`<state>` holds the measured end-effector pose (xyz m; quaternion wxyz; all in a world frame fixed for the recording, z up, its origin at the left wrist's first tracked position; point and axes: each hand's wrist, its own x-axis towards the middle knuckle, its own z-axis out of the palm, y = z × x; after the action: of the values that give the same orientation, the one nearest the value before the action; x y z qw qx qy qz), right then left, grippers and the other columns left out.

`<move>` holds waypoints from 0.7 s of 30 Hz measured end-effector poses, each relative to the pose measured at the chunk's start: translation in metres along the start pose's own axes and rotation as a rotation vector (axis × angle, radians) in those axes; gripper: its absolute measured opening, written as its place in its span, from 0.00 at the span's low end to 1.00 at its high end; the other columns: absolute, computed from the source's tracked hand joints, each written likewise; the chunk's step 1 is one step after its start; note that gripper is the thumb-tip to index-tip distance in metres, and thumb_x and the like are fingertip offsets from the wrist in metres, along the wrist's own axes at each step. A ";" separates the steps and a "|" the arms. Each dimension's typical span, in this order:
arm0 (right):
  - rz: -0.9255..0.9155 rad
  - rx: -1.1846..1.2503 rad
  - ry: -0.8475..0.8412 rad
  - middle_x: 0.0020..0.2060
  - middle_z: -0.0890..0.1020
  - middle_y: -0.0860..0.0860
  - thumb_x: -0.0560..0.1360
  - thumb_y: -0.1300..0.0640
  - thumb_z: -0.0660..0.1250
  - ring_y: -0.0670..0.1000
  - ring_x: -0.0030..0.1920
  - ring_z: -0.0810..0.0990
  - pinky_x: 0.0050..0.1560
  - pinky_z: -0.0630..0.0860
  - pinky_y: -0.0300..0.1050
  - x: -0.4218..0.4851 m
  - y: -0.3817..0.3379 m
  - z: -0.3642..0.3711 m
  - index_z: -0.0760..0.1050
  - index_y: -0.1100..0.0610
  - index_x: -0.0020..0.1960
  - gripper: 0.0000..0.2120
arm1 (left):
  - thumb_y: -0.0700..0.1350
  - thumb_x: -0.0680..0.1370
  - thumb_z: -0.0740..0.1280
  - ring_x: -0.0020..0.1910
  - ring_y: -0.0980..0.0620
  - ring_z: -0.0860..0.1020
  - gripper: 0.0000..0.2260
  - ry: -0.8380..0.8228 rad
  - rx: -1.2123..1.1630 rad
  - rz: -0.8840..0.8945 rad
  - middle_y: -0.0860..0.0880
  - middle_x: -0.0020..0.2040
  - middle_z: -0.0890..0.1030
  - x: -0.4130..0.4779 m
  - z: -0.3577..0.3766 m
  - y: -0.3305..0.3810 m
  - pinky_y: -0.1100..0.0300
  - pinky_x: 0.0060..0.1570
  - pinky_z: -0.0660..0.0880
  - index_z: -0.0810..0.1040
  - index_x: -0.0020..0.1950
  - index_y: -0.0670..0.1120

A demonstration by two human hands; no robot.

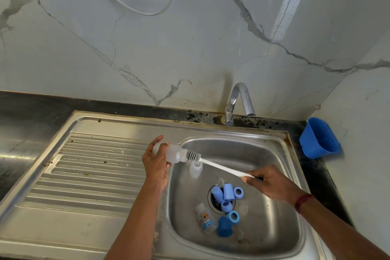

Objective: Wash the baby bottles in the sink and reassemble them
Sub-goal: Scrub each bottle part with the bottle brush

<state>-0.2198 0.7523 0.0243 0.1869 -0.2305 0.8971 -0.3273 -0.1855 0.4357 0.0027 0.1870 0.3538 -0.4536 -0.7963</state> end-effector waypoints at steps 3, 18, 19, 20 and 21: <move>0.006 0.019 -0.047 0.23 0.64 0.47 0.78 0.46 0.67 0.46 0.25 0.62 0.29 0.62 0.41 -0.001 -0.002 0.001 0.73 0.65 0.33 0.24 | 0.39 0.74 0.73 0.52 0.44 0.79 0.17 -0.003 -0.006 0.012 0.45 0.59 0.78 0.001 -0.001 0.001 0.60 0.30 0.78 0.81 0.61 0.49; -0.047 -0.316 0.067 0.28 0.77 0.50 0.80 0.42 0.61 0.48 0.29 0.75 0.33 0.73 0.46 -0.007 -0.005 0.016 0.81 0.52 0.49 0.17 | 0.41 0.75 0.72 0.47 0.46 0.79 0.11 -0.056 0.155 0.022 0.48 0.51 0.80 -0.005 0.001 -0.014 0.60 0.27 0.72 0.81 0.55 0.53; -0.067 -0.372 0.076 0.30 0.79 0.50 0.79 0.40 0.60 0.49 0.30 0.76 0.33 0.74 0.45 -0.007 -0.005 0.014 0.81 0.51 0.51 0.17 | 0.41 0.75 0.72 0.47 0.46 0.79 0.11 -0.073 0.193 0.034 0.48 0.51 0.80 -0.005 0.001 -0.014 0.60 0.28 0.73 0.82 0.55 0.52; -0.088 -0.408 0.080 0.31 0.80 0.50 0.79 0.39 0.59 0.48 0.31 0.77 0.33 0.75 0.44 -0.007 -0.006 0.012 0.81 0.50 0.53 0.18 | 0.41 0.75 0.72 0.46 0.47 0.79 0.11 -0.091 0.219 0.037 0.48 0.51 0.81 -0.006 0.002 -0.014 0.60 0.27 0.72 0.82 0.56 0.51; -0.109 -0.433 0.076 0.32 0.81 0.49 0.79 0.40 0.59 0.47 0.32 0.78 0.33 0.75 0.42 -0.008 -0.006 0.008 0.81 0.49 0.54 0.17 | 0.42 0.75 0.72 0.45 0.47 0.79 0.11 -0.111 0.233 0.031 0.47 0.51 0.81 -0.007 0.002 -0.014 0.60 0.26 0.72 0.82 0.57 0.50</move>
<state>-0.2077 0.7480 0.0240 0.0812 -0.3010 0.9390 -0.1449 -0.1823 0.4484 -0.0055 0.1317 0.3213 -0.5580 -0.7537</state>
